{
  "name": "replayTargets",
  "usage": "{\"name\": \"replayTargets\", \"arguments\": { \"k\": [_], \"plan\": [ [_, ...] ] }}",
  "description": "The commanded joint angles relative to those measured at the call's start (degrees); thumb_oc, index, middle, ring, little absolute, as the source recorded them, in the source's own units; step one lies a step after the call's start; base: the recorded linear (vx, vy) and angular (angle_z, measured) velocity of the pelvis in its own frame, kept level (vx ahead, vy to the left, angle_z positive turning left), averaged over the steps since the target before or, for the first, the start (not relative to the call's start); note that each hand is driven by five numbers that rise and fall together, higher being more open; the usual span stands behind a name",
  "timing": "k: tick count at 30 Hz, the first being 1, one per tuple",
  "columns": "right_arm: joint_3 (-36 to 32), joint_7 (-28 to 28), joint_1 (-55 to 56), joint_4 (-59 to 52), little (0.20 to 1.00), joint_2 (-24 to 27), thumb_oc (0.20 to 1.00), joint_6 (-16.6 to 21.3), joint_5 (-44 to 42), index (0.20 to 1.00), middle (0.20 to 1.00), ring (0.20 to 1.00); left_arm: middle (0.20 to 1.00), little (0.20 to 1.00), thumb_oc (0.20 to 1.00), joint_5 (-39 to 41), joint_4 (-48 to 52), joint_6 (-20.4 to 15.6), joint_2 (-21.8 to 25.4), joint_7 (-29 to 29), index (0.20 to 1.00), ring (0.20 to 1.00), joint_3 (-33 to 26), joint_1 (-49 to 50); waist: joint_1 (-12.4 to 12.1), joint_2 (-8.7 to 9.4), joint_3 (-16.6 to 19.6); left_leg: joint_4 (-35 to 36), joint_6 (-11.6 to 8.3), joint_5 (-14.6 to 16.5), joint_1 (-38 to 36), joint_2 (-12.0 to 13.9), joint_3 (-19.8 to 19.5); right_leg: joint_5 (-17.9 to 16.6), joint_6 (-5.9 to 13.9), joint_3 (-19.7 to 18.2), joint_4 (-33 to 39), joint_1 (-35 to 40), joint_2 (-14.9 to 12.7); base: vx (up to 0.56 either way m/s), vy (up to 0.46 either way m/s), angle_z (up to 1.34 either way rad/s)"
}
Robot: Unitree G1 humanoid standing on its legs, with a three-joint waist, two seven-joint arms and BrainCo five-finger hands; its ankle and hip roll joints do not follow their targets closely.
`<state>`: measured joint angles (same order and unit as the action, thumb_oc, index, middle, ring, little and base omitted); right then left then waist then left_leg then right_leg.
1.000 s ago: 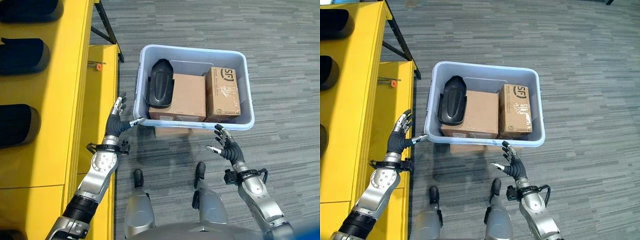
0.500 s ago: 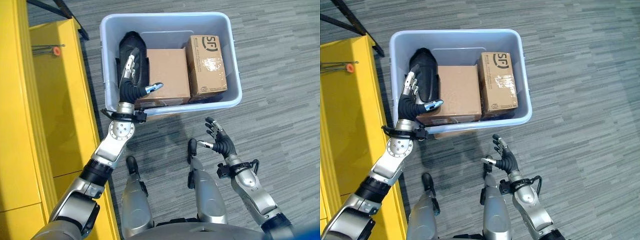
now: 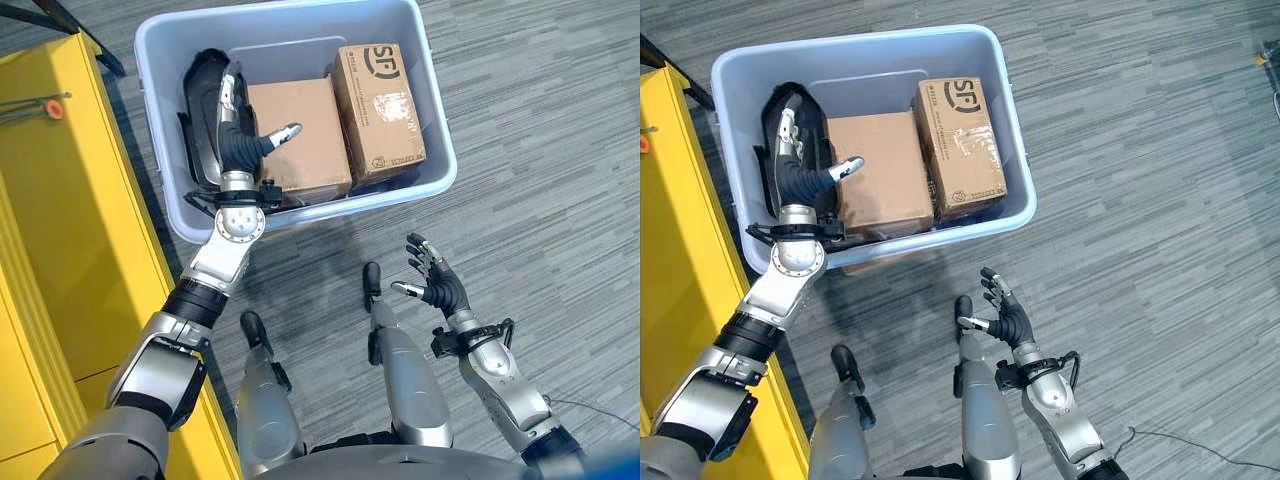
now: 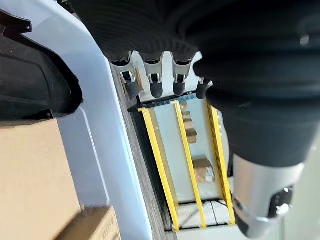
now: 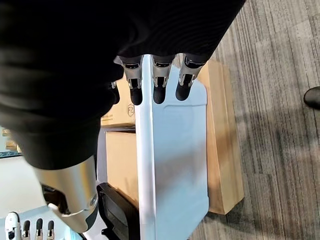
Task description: Move parts from the plastic box to the shelf.
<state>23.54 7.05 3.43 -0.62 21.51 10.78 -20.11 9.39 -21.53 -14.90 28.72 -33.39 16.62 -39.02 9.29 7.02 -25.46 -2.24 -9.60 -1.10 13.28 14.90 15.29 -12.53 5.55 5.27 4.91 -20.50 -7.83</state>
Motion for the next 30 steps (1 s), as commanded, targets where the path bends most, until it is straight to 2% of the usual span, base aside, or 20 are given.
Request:
{"name": "replayTargets", "arguments": {
  "k": [1,9,14,19,20,30],
  "plan": [
    [-0.96,0.2,1.83,-3.48,1.0,1.53,1.0,3.9,-2.18,1.0,1.0,1.0,1.0,1.0,1.0,-1.8,-2.97,-2.53,4.97,-2.51,1.0,1.0,-2.01,-4.01,0.32,2.22,1.46,-3.41,0.06,-4.09,5.68,2.86,-3.31,8.25,6.36,-1.34,-9.79,-0.42,-5.9,0.0,0.0,0.0],
    [-0.38,-0.09,2.3,-3.23,1.0,1.83,1.0,4.6,-2.91,1.0,1.0,1.0,1.0,1.0,1.0,-1.14,-7.23,-2.11,6.16,-4.68,1.0,1.0,-3.09,-5.95,0.71,3.61,1.09,-4.12,-0.2,-4.18,7.34,3.44,-3.9,8.15,6.23,-1.04,-10.1,-1.52,-5.31,0.0,-0.003,0.01],
    [-0.29,-0.5,2.48,-3.47,1.0,2.2,1.0,5.18,-3.89,1.0,1.0,1.0,1.0,1.0,1.0,-2.34,-11.4,-1.25,7.64,-4.59,1.0,1.0,-1.0,-8.71,1.13,4.1,0.97,-4.78,-0.27,-4.21,8.54,3.57,-4.26,8.18,6.04,-1.19,-10.43,-2.47,-4.91,0.0,0.0,0.0],
    [-0.23,-0.96,3.48,-3.76,1.0,3.42,1.0,5.53,-4.19,1.0,1.0,1.0,1.0,1.0,1.0,-1.05,-20.72,-0.03,8.08,-1.87,1.0,1.0,3.12,-13.5,2.28,4.79,0.95,-5.42,-0.43,-4.32,9.92,3.88,-4.33,7.74,6.01,-1.86,-10.57,-3.93,-4.53,0.0,0.001,-0.03],
    [-0.17,-1.04,3.72,-3.79,1.0,3.68,1.0,5.58,-4.22,1.0,1.0,1.0,1.0,1.0,1.0,-1.14,-22.71,0.42,7.96,-1.32,1.0,1.0,3.86,-14.18,2.55,4.72,1.01,-5.6,-0.94,-3.05,9.44,4.08,-4.55,8.73,6.3,-1.83,-10.72,-3.52,-4.37,0.06,0.01,-0.05],
    [-0.33,-1.74,4.08,-4.35,1.0,5.28,1.0,5.64,-4.67,1.0,1.0,1.0,1.0,1.0,1.0,2.08,-34.75,2.23,5.95,4.57,1.0,1.0,7.79,-19.59,4.89,5.32,1.49,-6.84,-1.37,-2.84,11.52,4.71,-3.75,7.91,6.57,-3.52,-11.05,-6.73,-3.4,-0.01,0.0,-0.05]
  ]
}}
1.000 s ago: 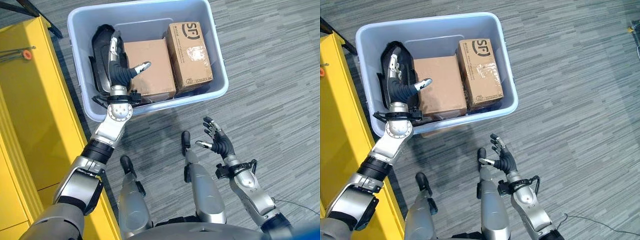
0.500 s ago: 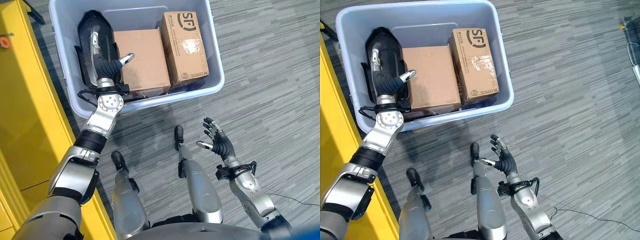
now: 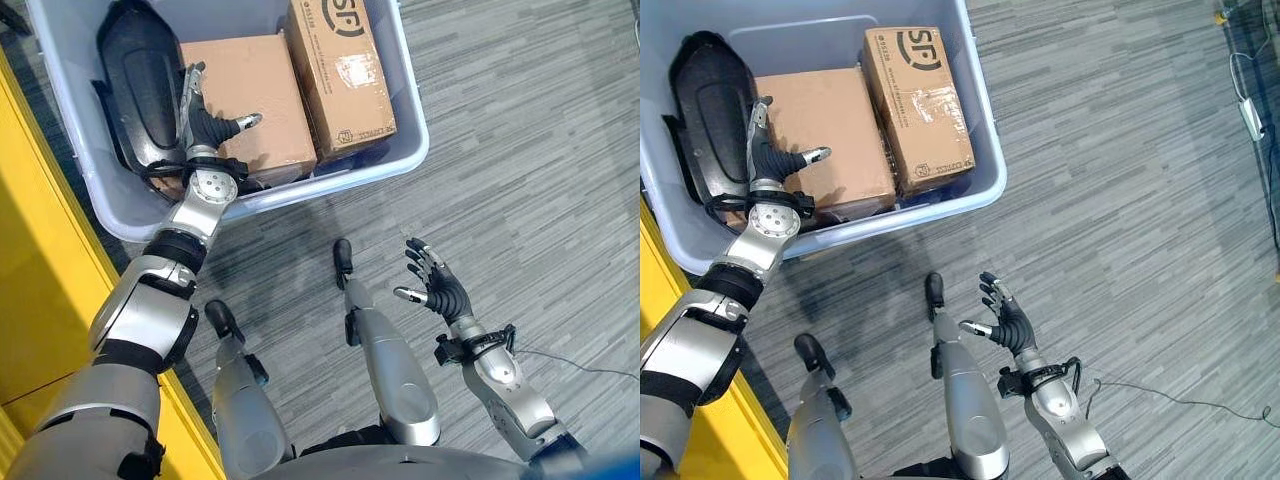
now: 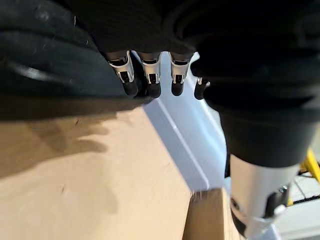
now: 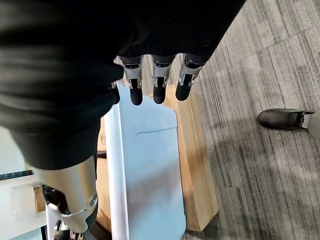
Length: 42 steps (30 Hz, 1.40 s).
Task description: Move parts from the plastic box to the shelf.
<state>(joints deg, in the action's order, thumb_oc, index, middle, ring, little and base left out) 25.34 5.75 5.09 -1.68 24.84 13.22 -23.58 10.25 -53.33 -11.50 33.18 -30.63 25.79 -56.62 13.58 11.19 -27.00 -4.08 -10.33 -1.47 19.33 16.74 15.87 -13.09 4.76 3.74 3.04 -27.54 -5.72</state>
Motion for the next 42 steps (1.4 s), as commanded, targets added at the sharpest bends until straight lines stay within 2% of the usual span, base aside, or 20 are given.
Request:
{"name": "replayTargets", "arguments": {
  "k": [1,7,14,17,24,31,32,35,38,42],
  "plan": [
    [-2.17,-0.43,2.42,-3.25,1.0,1.98,1.0,3.2,-1.13,1.0,1.0,1.0,1.0,1.0,1.0,1.51,-3.34,-1.16,1.13,1.95,1.0,1.0,-1.31,-2.31,0.75,1.11,3.08,-5.13,-0.69,-2.4,5.69,2.96,-4.18,8.42,7.4,-2.14,-9.31,-0.09,-5.49,-0.02,0.006,-0.1],
    [-2.29,-0.04,2.64,-3.51,1.0,2.0,1.0,2.95,-0.81,1.0,1.0,1.0,1.0,1.0,1.0,4.4,-3.95,-1.33,-1.72,2.17,1.0,1.0,-2.68,-1.06,1.48,0.97,3.42,-5.5,-0.84,-2.27,6.18,3.18,-4.02,8.24,7.28,-2.57,-9.43,-0.79,-5.2,-0.01,-0.01,-0.08],
    [-2.2,0.73,3.16,-3.81,1.0,2.19,1.0,2.6,-0.7,1.0,1.0,1.0,1.0,1.0,1.0,11.32,-1.2,-3.52,-6.91,1.42,1.0,1.0,-5.1,1.26,1.58,0.43,3.72,-5.48,-0.71,-2.23,6.68,2.76,-4.84,8.42,6.69,-2.84,-9.35,-0.94,-4.99,0.0,-0.006,-0.02],
    [-2.01,1.16,3.11,-3.71,1.0,2.15,1.0,2.3,-0.61,1.0,1.0,1.0,1.0,1.0,1.0,13.59,2.33,-4.67,-8.99,0.88,1.0,1.0,-5.92,2.89,1.27,0.07,3.7,-5.39,-0.61,-2.19,6.67,2.53,-5.1,8.57,6.47,-2.79,-9.22,-0.63,-5.09,0.01,-0.006,0.02],
    [-3.04,1.84,3.34,-4.48,1.0,2.02,1.0,2.66,-0.27,1.0,1.0,1.0,1.0,1.0,1.0,9.97,16.75,-6.63,-11.51,-0.67,1.0,1.0,-4.59,8.31,0.03,-0.99,3.32,-5.21,-0.21,-2.1,6.59,1.73,-6.1,8.79,6.16,-2.48,-8.93,0.41,-5.52,0.0,-0.001,0.01],
    [-4.13,2.39,3.76,-4.45,1.0,1.79,1.0,2.99,0.13,1.0,1.0,1.0,1.0,1.0,1.0,4.81,27.82,-7.39,-11.05,-3.16,1.0,1.0,-6.03,12.17,-1.31,-1.73,2.79,-5.06,-0.04,-1.96,6.45,1.08,-6.58,9.06,6.1,-2.07,-8.54,1.5,-6.01,0.0,-0.003,0.07],
    [-4.26,2.44,3.72,-4.4,1.0,1.67,1.0,3.03,0.24,1.0,1.0,1.0,1.0,1.0,1.0,4.11,29.29,-7.49,-10.8,-3.74,1.0,1.0,-6.9,12.64,-1.42,-1.58,2.63,-4.97,0.46,-3.32,7.23,0.8,-6.48,7.93,5.84,-2.14,-8.37,0.86,-6.18,-0.07,-0.009,0.06],
    [-4.63,2.61,3.88,-4.27,1.0,1.3,1.0,3.24,0.4,1.0,1.0,1.0,1.0,1.0,1.0,0.87,31.86,-7.09,-9.04,-5.77,1.0,1.0,-9.4,14.32,-1.96,-1.86,2.39,-4.98,0.52,-3.33,7.43,0.68,-6.72,7.96,5.81,-1.77,-8.23,0.94,-6.4,-0.03,-0.002,0.05],
    [-4.9,2.37,4.13,-4.16,1.0,1.3,1.0,3.56,0.19,1.0,1.0,1.0,1.0,1.0,1.0,-3.5,31.43,-5.62,-6.94,-8.51,1.0,1.0,-11.5,15.22,-2.28,-1.77,2.2,-5.02,0.48,-3.35,7.52,0.64,-6.81,8.03,5.78,-1.73,-8.15,1.14,-6.45,0.0,0.0,0.05],
    [-4.27,1.75,3.8,-3.13,1.0,1.32,1.0,3.86,-0.55,1.0,1.0,1.0,1.0,1.0,1.0,-5.4,25.36,-4.35,-2.86,-10.59,1.0,1.0,-13.54,14.08,-2.5,-1.37,2.16,-5.04,0.49,-3.46,7.84,0.76,-7.05,7.92,5.75,-1.77,-8.06,0.95,-6.41,0.0,-0.001,0.07]
  ]
}}
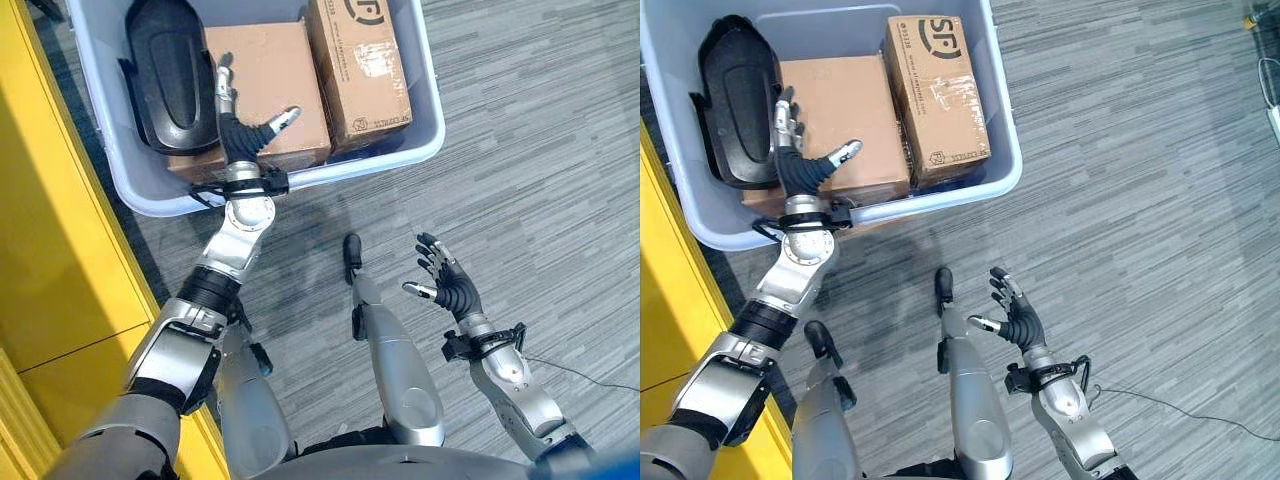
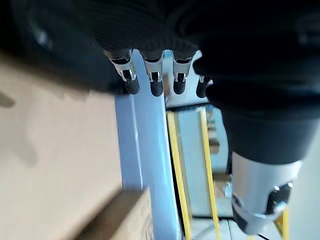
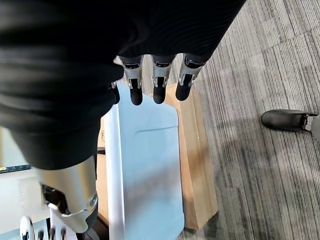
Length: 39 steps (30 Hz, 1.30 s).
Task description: Move parts from the plastic box to the shelf.
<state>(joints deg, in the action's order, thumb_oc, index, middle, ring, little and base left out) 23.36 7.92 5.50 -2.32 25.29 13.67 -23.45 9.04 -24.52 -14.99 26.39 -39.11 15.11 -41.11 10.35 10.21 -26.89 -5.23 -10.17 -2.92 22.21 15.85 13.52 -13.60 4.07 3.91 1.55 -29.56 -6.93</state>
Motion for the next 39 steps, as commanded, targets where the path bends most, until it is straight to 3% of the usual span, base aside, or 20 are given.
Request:
{"name": "replayTargets", "arguments": {
  "k": [1,3,10,25,31,39],
  "plan": [
    [-2.18,-0.66,3.4,-2.45,1.0,0.91,1.0,3.47,-0.84,1.0,1.0,1.0,1.0,1.0,1.0,-4.29,-4.62,-0.72,4.65,-2.12,1.0,1.0,-2.97,-1.77,0.73,-0.35,2.08,-3.84,0.33,-2.05,5.0,1.65,-4.66,8.41,6.47,-2.01,-6.59,2.92,-5.17,0.0,0.0,0.0],
    [-1.92,-0.98,3.57,-1.91,1.0,1.04,1.0,3.58,-0.94,1.0,1.0,1.0,1.0,1.0,1.0,-4.58,-8.63,-0.11,7.1,-2.23,1.0,1.0,-2.99,-2.85,0.71,-0.32,2.29,-3.82,-0.18,-0.84,4.47,1.9,-4.83,9.45,6.79,-1.96,-6.65,3.41,-4.98,0.08,0.001,0.0],
    [-1.04,-1.95,4.1,-1.59,1.0,1.6,1.0,4.26,-1.88,1.0,1.0,1.0,1.0,1.0,1.0,-1.72,-22.97,1.41,12.07,0.31,1.0,1.0,-0.03,-8.48,1.31,0.41,2.4,-4.4,-0.11,-0.92,5.39,2.2,-5.22,9.34,7.05,-2.02,-6.93,2.86,-4.63,0.01,0.0,0.0],
    [0.0,-2.6,4.37,-1.09,1.0,2.47,1.0,4.73,-3.38,1.0,1.0,1.0,1.0,1.0,1.0,4.26,-40.82,3.89,15.04,6.28,1.0,1.0,5.51,-19.68,3.19,2.55,2.51,-6.97,-0.27,-0.53,11.5,3.22,-6.53,8.7,7.4,-2.06,-7.69,-1.86,-3.44,0.0,0.0,0.01],
    [0.09,-3.84,4.88,-1.6,1.0,2.62,1.0,4.25,-3.46,1.0,1.0,1.0,1.0,1.0,1.0,3.5,-40.1,3.9,13.27,8.39,1.0,1.0,7.43,-20.05,3.75,3.02,2.63,-8.32,-0.01,0.03,13.52,3.43,-6.99,8.54,7.45,-2.31,-8.02,-3.34,-3.16,0.0,0.0,0.0],
    [-0.25,-3.86,5.34,-1.6,1.0,3.49,1.0,3.21,-2.05,1.0,1.0,1.0,1.0,1.0,1.0,4.91,-39.33,4.42,5.89,10.58,1.0,1.0,7.43,-17.7,4.34,2.47,3.37,-8.65,0.05,0.5,13.48,3.23,-6.86,8.87,7.17,-2.88,-8.55,-3.81,-3.06,0.0,0.0,0.0]
  ]
}}
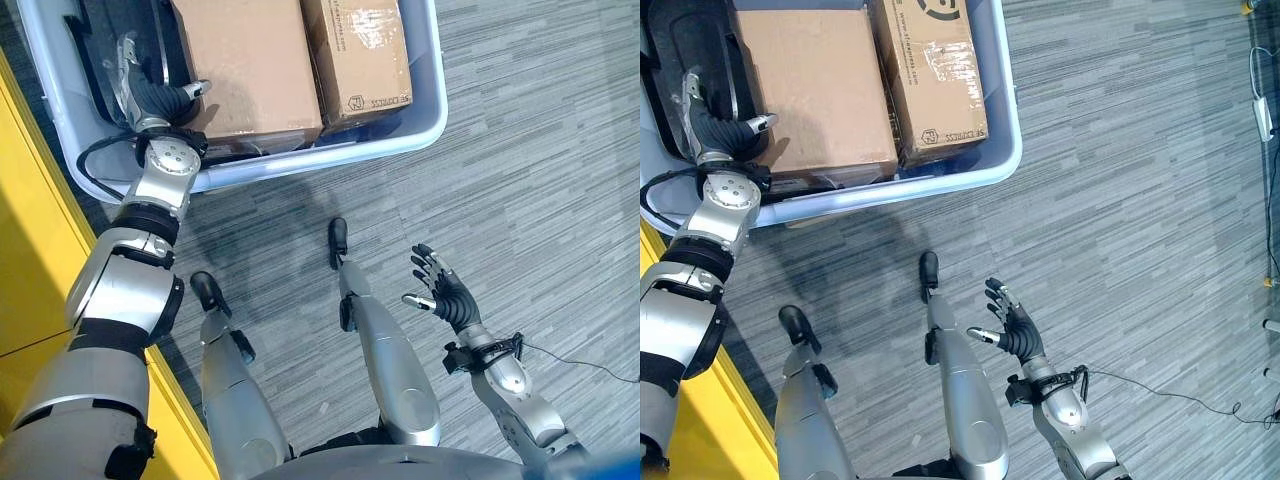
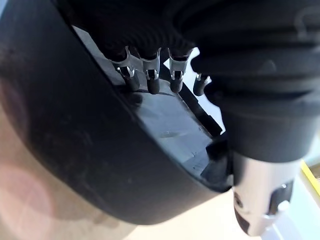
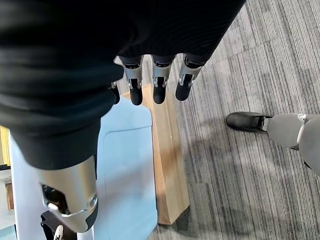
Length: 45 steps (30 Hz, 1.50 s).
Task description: Move parts from the plastic box to the shelf.
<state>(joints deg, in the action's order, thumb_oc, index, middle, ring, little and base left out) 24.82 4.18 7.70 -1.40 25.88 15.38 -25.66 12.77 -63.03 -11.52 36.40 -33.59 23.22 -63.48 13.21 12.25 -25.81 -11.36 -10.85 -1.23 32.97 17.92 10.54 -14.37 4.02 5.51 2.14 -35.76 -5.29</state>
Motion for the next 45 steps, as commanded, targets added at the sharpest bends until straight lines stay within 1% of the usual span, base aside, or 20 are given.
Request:
{"name": "replayTargets", "arguments": {
  "k": [1,5,7,11,16,22,26,33,39,43,45],
  "plan": [
    [-1.8,-0.14,3.09,-2.7,1.0,2.99,1.0,1.42,0.17,1.0,1.0,1.0,1.0,1.0,1.0,1.56,-0.63,0.98,-4.93,5.02,1.0,1.0,-0.84,5.03,1.48,0.31,2.4,-2.38,0.71,-1.19,2.59,1.11,-3.85,9.68,7.22,-4.51,-9.13,2.49,-4.69,0.0,0.0,0.0],
    [-2.29,0.44,2.69,-3.39,1.0,3.44,1.0,0.83,0.89,1.0,1.0,1.0,1.0,1.0,1.0,2.85,1.17,0.9,-8.33,5.56,1.0,1.0,-1.32,7.74,1.2,-0.16,2.31,-1.94,0.8,-1.18,1.7,0.82,-3.77,9.8,7.19,-4.6,-9.2,2.95,-4.71,0.0,0.001,0.01],
    [-2.52,0.91,2.28,-3.24,1.0,3.48,1.0,0.41,1.11,1.0,1.0,1.0,1.0,1.0,1.0,4.85,2.49,0.58,-10.0,5.85,1.0,1.0,-2.35,10.06,0.86,-0.5,2.05,-1.76,0.94,-1.11,1.03,0.63,-3.72,9.91,7.14,-4.66,-9.3,3.35,-4.87,0.0,0.0,0.02],
    [-2.74,1.31,1.64,-3.48,1.0,3.45,1.0,-0.01,1.25,1.0,1.0,1.0,1.0,1.0,1.0,8.91,3.48,-0.25,-11.16,7.24,1.0,1.0,-4.08,13.34,0.38,-1.03,1.68,-1.35,1.04,-1.1,-0.2,0.28,-3.45,10.1,7.08,-4.88,-9.49,3.92,-4.91,0.0,0.007,-0.03],
    [-2.89,1.69,1.28,-3.8,1.0,3.23,1.0,-0.37,1.49,1.0,1.0,1.0,1.0,1.0,1.0,8.64,7.57,-0.8,-11.74,7.45,1.0,1.0,-4.0,16.14,-0.11,-1.61,1.26,-1.0,1.15,-1.25,-1.09,-0.13,-3.28,10.31,6.98,-5.14,-9.73,4.5,-5.1,0.0,0.003,-0.09],
    [-3.38,2.15,1.46,-3.98,1.0,3.19,1.0,-0.47,2.16,1.0,1.0,1.0,1.0,1.0,1.0,8.28,14.34,-2.22,-12.64,6.27,1.0,1.0,-3.84,19.36,-0.79,-2.48,0.8,-0.8,1.35,-1.22,-1.77,-0.59,-3.32,10.62,6.9,-5.0,-9.86,5.12,-5.44,0.0,0.0,0.0],
    [-3.96,2.49,1.48,-3.93,1.0,3.08,1.0,-0.47,2.51,1.0,1.0,1.0,1.0,1.0,1.0,6.05,18.04,-1.95,-12.68,5.9,1.0,1.0,-4.03,22.51,-1.43,-3.09,0.58,-0.73,1.47,-1.22,-2.09,-0.77,-3.38,10.8,6.82,-5.01,-9.85,5.57,-5.73,0.0,0.0,0.0],
    [-4.68,2.71,1.45,-3.48,1.0,2.82,1.0,-0.87,2.6,1.0,1.0,1.0,1.0,1.0,1.0,5.08,19.4,-1.29,-13.64,6.81,1.0,1.0,-4.83,27.36,-2.27,-3.96,0.58,-0.9,1.66,-1.06,-2.9,-1.1,-3.49,11.22,6.73,-4.88,-10.15,6.45,-5.9,0.0,0.0,0.0],
    [-5.05,2.55,1.67,-3.5,1.0,2.91,1.0,-1.18,2.32,1.0,1.0,1.0,1.0,1.0,1.0,4.73,19.73,-0.82,-13.48,7.44,1.0,1.0,-5.8,30.01,-2.77,-4.47,0.68,-1.07,1.78,-0.78,-3.68,-1.17,-3.51,11.55,6.64,-4.84,-10.52,7.27,-6.16,0.0,0.0,0.0],
    [-5.49,2.56,1.76,-3.46,1.0,2.75,1.0,-1.22,2.38,1.0,1.0,1.0,1.0,1.0,1.0,4.86,23.4,-1.48,-12.8,7.14,1.0,1.0,-6.58,32.12,-3.28,-4.93,0.77,-1.2,1.93,-0.62,-3.92,-1.42,-3.63,11.76,6.64,-4.79,-10.65,7.66,-6.23,0.0,0.0,0.0],
    [-5.76,2.59,1.82,-3.5,1.0,2.72,1.0,-1.13,2.49,1.0,1.0,1.0,1.0,1.0,1.0,4.56,27.72,-2.12,-12.23,6.66,1.0,1.0,-7.25,33.35,-3.64,-5.23,0.68,-1.22,1.98,-0.57,-4.06,-1.48,-3.74,11.87,6.62,-4.71,-10.69,7.88,-6.36,0.0,0.0,0.0]
  ]
}}
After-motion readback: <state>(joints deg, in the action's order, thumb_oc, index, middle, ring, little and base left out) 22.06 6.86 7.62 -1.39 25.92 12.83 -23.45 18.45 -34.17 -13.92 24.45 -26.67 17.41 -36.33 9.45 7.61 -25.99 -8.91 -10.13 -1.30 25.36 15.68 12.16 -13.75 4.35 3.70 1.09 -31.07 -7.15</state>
